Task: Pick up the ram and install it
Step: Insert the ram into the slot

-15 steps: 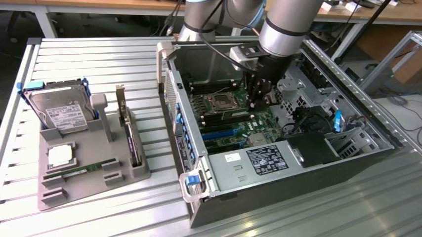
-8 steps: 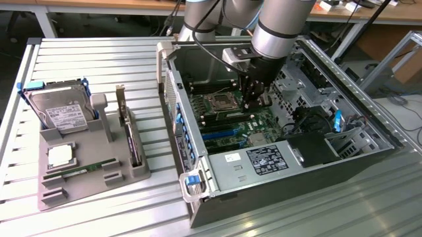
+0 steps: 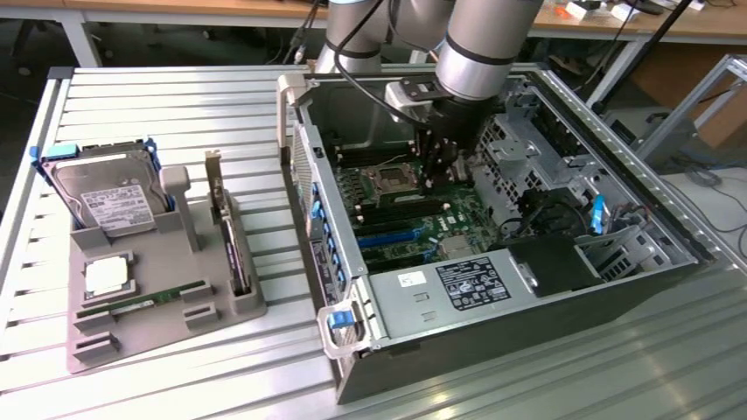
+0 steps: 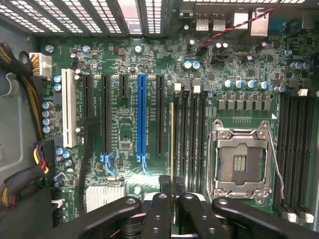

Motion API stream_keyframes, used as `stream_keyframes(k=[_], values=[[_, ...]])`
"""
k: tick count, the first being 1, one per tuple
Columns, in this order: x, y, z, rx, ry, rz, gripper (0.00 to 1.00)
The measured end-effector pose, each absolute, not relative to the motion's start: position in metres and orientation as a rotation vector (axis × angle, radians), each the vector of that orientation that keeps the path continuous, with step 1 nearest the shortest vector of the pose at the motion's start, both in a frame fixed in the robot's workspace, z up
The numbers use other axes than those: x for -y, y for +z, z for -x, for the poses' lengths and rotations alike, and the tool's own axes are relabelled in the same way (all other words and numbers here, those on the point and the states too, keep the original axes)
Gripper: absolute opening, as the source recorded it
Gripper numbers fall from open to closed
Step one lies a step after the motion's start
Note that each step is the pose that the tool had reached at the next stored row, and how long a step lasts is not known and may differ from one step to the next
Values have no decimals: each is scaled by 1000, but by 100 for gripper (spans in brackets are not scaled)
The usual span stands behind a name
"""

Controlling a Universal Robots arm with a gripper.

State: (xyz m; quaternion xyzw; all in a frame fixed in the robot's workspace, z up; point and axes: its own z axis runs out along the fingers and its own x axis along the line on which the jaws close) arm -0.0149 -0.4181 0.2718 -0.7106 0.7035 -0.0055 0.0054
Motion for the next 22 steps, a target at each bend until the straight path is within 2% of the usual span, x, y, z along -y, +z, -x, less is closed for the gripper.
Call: stream_keyframes(k=[15, 22], values=[[411, 258, 23, -2229, -18, 2200, 12], [411, 253, 23, -2232, -37, 2213, 12]])
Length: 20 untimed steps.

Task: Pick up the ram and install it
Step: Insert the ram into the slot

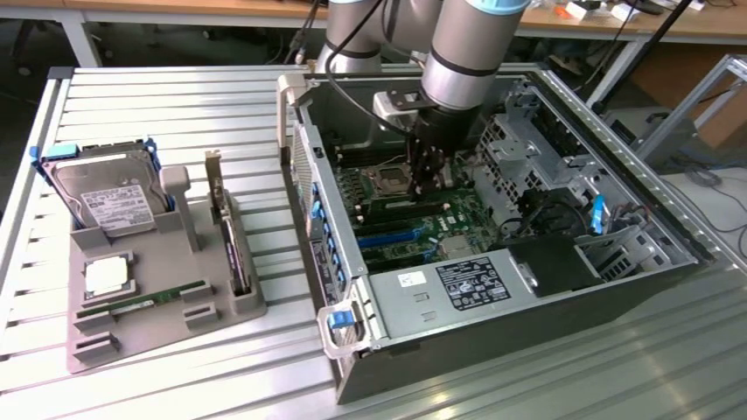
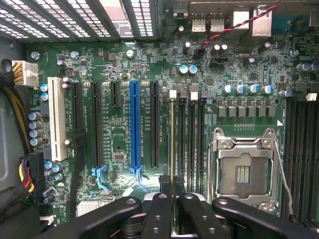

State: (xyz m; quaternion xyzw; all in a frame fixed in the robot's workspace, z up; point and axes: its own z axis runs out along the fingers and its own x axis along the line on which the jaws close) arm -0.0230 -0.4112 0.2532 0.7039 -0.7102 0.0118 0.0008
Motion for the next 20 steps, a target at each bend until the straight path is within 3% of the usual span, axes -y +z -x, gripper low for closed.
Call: stream_keyframes(k=[20], values=[[401, 242, 23, 2207, 84, -2189, 12]])
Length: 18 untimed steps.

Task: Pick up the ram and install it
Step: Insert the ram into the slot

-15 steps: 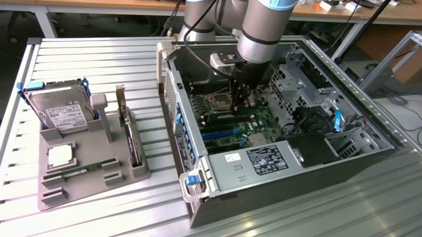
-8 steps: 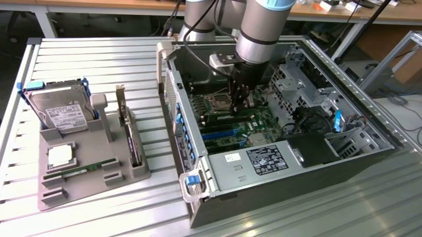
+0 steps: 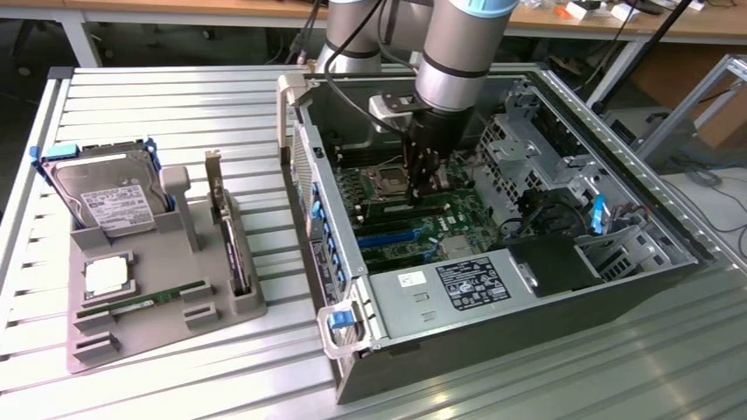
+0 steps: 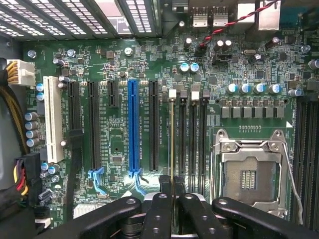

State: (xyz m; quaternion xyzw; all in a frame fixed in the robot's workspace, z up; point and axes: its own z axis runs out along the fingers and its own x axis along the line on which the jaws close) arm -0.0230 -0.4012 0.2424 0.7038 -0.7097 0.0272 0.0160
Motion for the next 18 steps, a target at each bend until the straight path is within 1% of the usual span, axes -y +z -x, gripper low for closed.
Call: stream_keyframes(k=[18], values=[[395, 235, 24, 2198, 103, -2180, 12]])
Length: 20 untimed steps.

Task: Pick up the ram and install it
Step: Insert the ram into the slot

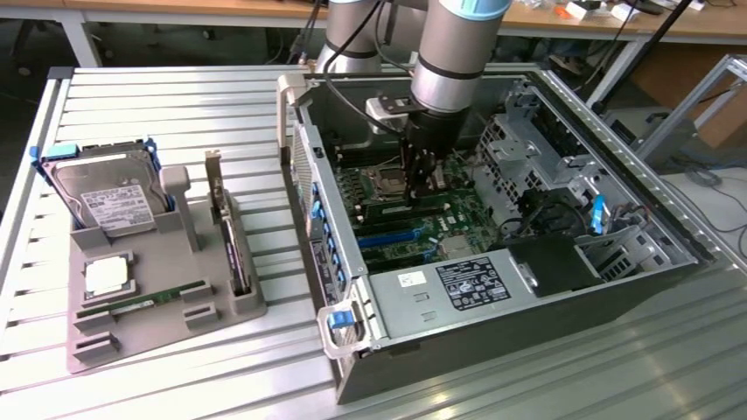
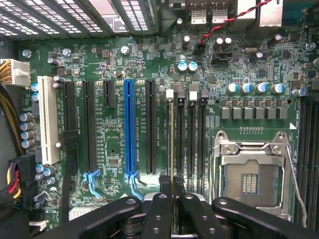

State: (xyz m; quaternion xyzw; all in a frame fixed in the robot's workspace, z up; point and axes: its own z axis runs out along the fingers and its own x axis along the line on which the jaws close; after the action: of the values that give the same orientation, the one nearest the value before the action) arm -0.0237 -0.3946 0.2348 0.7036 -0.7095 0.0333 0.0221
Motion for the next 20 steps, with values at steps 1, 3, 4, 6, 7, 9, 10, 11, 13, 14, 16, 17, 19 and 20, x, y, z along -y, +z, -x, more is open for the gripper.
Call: stream_keyframes(k=[1, 3, 4, 6, 7, 9, 10, 11, 13, 14, 16, 17, 19, 20], values=[[394, 235, 24, 2198, 103, -2180, 12], [394, 235, 24, 2198, 103, -2180, 12], [394, 234, 24, 2198, 103, -2180, 12], [392, 234, 25, 2198, 103, -2180, 12], [392, 233, 25, 2198, 102, -2180, 12], [392, 232, 25, 2198, 102, -2180, 12], [392, 232, 25, 2198, 102, -2180, 12], [392, 232, 25, 2198, 102, -2180, 12], [392, 232, 25, 2198, 102, -2180, 18], [392, 232, 25, 2198, 102, -2180, 25], [392, 236, 25, 2197, 104, -2179, 25], [391, 240, 25, 2196, 107, -2178, 25], [384, 245, 25, 2192, 114, -2174, 11], [384, 245, 24, 2190, 118, -2172, 11]])
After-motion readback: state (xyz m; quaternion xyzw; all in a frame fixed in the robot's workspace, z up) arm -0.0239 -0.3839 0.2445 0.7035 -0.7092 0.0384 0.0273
